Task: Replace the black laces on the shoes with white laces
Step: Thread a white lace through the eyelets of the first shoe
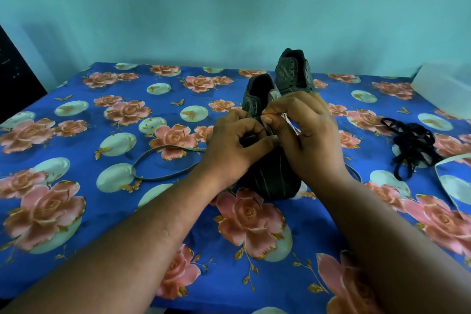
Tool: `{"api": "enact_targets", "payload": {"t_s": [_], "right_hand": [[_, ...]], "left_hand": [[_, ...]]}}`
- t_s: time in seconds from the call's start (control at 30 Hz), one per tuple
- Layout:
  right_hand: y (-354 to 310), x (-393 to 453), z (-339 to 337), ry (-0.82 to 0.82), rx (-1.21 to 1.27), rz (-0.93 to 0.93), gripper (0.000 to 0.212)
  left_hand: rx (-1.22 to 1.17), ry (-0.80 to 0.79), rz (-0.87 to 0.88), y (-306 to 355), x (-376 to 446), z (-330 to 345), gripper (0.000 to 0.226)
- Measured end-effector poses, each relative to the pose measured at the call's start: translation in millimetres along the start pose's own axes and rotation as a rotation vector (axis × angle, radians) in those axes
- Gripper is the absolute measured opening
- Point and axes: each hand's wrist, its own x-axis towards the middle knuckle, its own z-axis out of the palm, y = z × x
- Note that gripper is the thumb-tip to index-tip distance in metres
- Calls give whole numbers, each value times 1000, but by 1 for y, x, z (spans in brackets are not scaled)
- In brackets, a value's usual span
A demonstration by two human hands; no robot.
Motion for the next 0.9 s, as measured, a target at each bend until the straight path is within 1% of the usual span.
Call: {"api": "enact_targets", "payload": {"t_s": [0.07, 0.13, 0.2, 0.27, 0.33, 0.37, 0.43, 0.47, 0.5, 0.57, 0.63, 0.7, 0.77, 0.8, 0.87, 0.9], "right_hand": [[-3, -1, 0, 2, -7, -21, 9], [-4, -1, 1, 10, -6, -6, 7], [0, -2, -2, 40, -24, 54, 3], [8, -2, -7, 87, -120, 152, 13], [17, -3, -13, 135, -263, 225, 26], [18, -2, -18, 161, -314, 231, 30], [18, -2, -25, 159, -332, 213, 33], [17, 0, -29, 109, -289, 219, 33], [14, 2, -33, 29, -204, 264, 33], [5, 8, -44, -193, -13, 416, 37], [-5, 17, -59, -373, 60, 529, 39], [-11, 27, -79, -436, 57, 593, 38], [-16, 39, -101, -447, -21, 564, 37], [-20, 46, -112, -477, -63, 545, 35], [-32, 58, -133, -539, -106, 522, 23], [-40, 64, -143, -544, -100, 513, 17]], "left_hand": [[1, 5, -17, 1, 0, 0, 26], [32, 13, -17, 0, -2, 1, 33], [78, 20, 1, -2, -5, 3, 48], [98, 27, 17, -5, -7, 2, 56], [131, 3, 14, -7, -9, -1, 52], [149, -13, 10, -7, -11, -3, 50], [183, -40, -4, -5, -13, -8, 45], [209, -61, -16, -2, -12, -12, 42], [238, -97, -44, 0, -10, -16, 40], [277, -222, -143, 11, -6, -28, 34], [314, -349, -237, 22, -2, -46, 30], [406, -416, -256, 35, -1, -65, 34], [499, -437, -237, 52, -2, -85, 39], [528, -445, -226, 62, -3, -95, 40], [577, -457, -201, 86, -4, -113, 40], [615, -461, -179, 100, -5, -121, 41]]}}
